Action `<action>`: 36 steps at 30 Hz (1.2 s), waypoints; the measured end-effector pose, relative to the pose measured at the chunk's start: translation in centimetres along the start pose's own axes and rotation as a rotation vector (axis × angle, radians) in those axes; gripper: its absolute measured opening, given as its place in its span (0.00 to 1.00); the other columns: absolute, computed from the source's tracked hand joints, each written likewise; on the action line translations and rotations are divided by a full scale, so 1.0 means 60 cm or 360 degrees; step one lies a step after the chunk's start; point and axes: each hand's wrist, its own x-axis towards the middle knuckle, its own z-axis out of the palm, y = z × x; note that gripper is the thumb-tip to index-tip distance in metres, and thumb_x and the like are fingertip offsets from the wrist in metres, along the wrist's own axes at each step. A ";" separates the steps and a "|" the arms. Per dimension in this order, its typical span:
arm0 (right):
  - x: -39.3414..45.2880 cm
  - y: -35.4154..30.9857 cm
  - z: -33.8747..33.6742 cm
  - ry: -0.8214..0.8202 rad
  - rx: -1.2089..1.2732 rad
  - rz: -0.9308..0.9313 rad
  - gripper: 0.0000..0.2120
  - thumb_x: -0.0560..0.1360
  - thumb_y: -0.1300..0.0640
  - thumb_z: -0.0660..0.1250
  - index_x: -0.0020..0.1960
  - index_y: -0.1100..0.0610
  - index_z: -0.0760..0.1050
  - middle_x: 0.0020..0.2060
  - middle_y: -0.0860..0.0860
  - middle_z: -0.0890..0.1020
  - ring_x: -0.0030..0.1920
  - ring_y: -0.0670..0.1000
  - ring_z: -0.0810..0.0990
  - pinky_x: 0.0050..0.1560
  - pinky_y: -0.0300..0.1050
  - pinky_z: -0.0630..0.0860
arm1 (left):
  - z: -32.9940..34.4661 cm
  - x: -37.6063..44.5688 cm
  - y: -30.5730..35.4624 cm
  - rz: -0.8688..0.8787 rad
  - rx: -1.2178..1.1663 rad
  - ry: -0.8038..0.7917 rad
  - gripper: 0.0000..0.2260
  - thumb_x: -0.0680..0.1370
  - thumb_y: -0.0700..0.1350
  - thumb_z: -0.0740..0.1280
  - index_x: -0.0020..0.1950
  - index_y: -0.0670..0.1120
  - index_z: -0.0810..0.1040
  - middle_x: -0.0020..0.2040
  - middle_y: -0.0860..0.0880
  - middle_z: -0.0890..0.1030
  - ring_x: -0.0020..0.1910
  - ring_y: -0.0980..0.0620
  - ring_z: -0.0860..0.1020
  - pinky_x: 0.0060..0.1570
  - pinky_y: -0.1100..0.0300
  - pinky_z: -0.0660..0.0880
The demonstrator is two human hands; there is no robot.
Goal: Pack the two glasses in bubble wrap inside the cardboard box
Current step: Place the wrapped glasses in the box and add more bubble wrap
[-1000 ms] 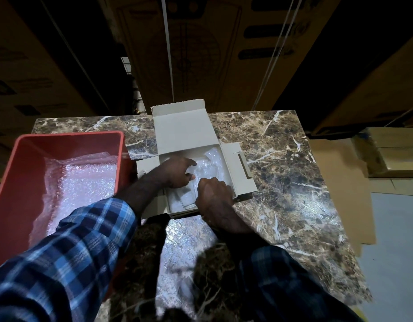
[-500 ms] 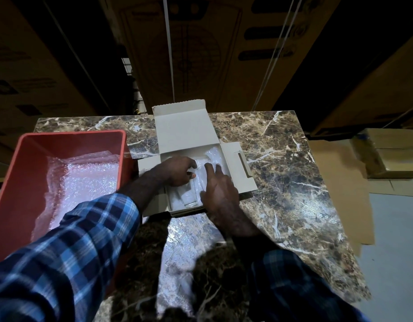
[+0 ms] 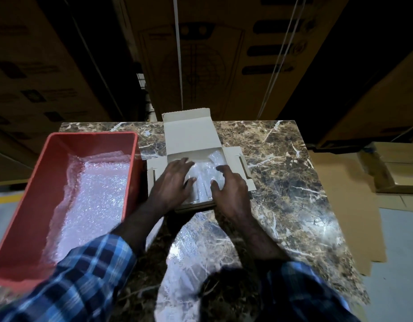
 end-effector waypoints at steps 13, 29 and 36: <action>-0.259 0.160 0.078 -0.0491 -0.0654 -0.0576 0.24 0.77 0.45 0.56 0.69 0.54 0.74 0.67 0.60 0.77 0.65 0.61 0.78 0.58 0.57 0.79 | 0.172 -0.371 0.050 -0.0362 0.0329 -0.0014 0.26 0.82 0.57 0.55 0.75 0.43 0.69 0.76 0.40 0.67 0.76 0.41 0.61 0.74 0.47 0.53; -0.216 -0.042 0.052 -0.0256 -0.0153 -0.0499 0.20 0.80 0.55 0.63 0.72 0.54 0.72 0.61 0.53 0.80 0.63 0.54 0.73 0.61 0.47 0.70 | -0.033 -0.369 0.058 0.0048 0.0100 0.0774 0.13 0.77 0.46 0.66 0.57 0.43 0.83 0.47 0.47 0.85 0.43 0.48 0.82 0.42 0.57 0.78; -0.173 -0.243 0.130 -0.0076 0.0020 -0.0822 0.12 0.77 0.59 0.66 0.59 0.59 0.81 0.52 0.55 0.84 0.54 0.56 0.79 0.55 0.46 0.74 | -0.214 -0.334 -0.124 -0.0286 0.0132 0.0567 0.15 0.76 0.51 0.63 0.56 0.45 0.83 0.44 0.47 0.86 0.43 0.47 0.83 0.44 0.54 0.80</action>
